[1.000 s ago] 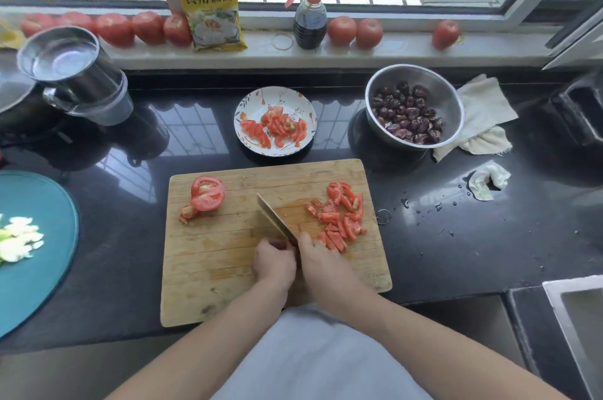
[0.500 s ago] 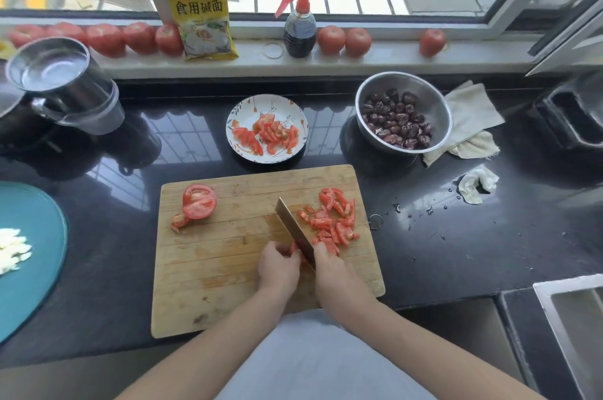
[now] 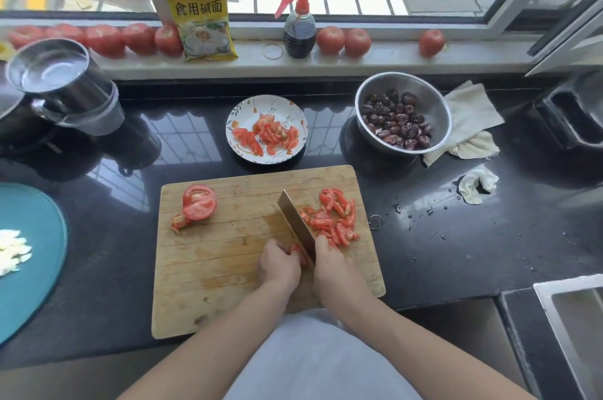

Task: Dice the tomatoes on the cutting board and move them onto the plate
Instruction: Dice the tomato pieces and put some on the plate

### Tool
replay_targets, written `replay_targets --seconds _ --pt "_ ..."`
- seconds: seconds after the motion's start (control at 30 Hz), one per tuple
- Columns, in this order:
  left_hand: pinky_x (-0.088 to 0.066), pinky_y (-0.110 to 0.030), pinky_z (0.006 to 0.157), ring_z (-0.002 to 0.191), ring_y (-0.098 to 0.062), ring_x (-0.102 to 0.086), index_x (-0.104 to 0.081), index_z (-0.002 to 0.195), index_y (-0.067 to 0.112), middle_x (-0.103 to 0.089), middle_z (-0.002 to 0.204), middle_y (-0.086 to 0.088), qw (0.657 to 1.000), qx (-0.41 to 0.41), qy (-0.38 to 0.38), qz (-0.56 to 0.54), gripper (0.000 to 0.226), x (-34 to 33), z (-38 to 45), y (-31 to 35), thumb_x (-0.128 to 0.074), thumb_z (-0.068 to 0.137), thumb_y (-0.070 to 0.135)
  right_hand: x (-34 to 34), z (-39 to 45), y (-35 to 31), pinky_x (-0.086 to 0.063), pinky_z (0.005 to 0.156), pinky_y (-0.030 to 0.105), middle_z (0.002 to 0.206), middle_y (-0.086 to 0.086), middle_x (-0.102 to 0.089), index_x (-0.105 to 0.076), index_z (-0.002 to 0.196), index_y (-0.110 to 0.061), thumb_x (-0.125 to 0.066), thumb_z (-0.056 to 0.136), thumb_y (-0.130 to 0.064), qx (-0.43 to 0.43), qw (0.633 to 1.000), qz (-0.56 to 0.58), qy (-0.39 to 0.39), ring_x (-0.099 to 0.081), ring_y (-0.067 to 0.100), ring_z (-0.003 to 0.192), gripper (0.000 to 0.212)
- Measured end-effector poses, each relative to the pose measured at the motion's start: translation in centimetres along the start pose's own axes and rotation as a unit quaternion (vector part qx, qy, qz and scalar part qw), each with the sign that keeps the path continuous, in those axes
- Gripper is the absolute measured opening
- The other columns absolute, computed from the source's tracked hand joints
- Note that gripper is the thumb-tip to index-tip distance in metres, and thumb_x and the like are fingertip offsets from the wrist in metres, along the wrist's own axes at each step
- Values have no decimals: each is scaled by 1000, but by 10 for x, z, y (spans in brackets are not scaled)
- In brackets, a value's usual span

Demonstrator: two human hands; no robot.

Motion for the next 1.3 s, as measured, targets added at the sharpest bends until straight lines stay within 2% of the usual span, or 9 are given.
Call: replay_targets --seconds 0.13,0.2,0.33,0.6,0.77,0.97,1.07,1.17,1.3 --pt "-61 -45 87 91 -29 -73 -62 90 23 -76 91 -5 995 37 -34 -83 14 2 5 -15 -72 89 33 4 -11 6 -39 63 45 84 0 -47 -26 92 -24 -34 88 -3 21 1000 13 14 -50 39 79 23" --pt "-59 -42 83 91 -28 -72 -64 91 21 -76 92 -5 995 38 -38 -80 12 6 4 -16 -69 93 32 4 -23 9 -41 64 47 83 -3 -45 -26 91 -25 -33 87 -1 47 999 -2 14 -53 39 79 26" --pt "-52 -34 76 91 -30 -70 -68 87 16 -75 93 -8 998 13 -57 -10 20 6 5 -13 -64 98 32 -3 -34 8 -41 70 45 100 1 -53 -32 113 -19 -35 86 1 56 996 -68 -12 -58 36 92 33" --pt "-54 -36 79 90 -31 -70 -69 82 20 -76 91 -6 996 -15 -61 63 24 2 14 -15 -61 99 35 -8 -42 20 -38 65 37 99 4 -59 -30 102 -20 -41 92 -2 16 994 -93 -52 -59 29 87 24" --pt "-55 -38 83 97 -37 -69 -67 87 18 -75 98 -11 996 -17 -64 63 26 3 12 -10 -63 98 41 -22 -17 -2 -45 71 44 111 5 -57 -32 123 -17 -35 96 -5 22 995 -97 -11 -63 35 97 29" --pt "-57 -36 78 89 -36 -71 -65 80 16 -75 90 -10 993 -27 -79 80 38 7 10 -9 -59 96 50 -9 -1 -1 -39 71 42 110 8 -58 -32 106 -22 -33 95 -6 -15 1000 -13 -2 -57 38 99 19" --pt "-64 -42 76 72 -32 -76 -70 78 15 -76 76 -8 993 -16 -89 75 40 4 19 -14 -57 93 49 -1 1 12 -40 70 42 107 8 -60 -30 104 -25 -31 93 -5 -10 1000 -9 8 -57 38 96 22" --pt "-66 -46 70 55 -27 -74 -70 83 10 -75 66 -9 994 -2 -103 37 35 3 17 -11 -59 100 38 14 8 18 -49 72 46 98 7 -60 -28 96 -31 -35 93 -11 -11 1000 24 12 -57 35 87 22" --pt "-65 -43 62 52 -25 -67 -67 91 3 -71 77 -15 987 -19 -157 -26 27 4 7 4 -55 107 22 23 -2 18 -44 63 43 81 -1 -53 -26 85 -29 -36 89 -20 2 999 38 7 -52 30 76 14"
Point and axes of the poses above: each hand's wrist, its own z-axis towards the middle knuckle, its own x-axis out of the back of the hand, y = z × x, the point moved 1 cm from there along z, towards the middle knuckle
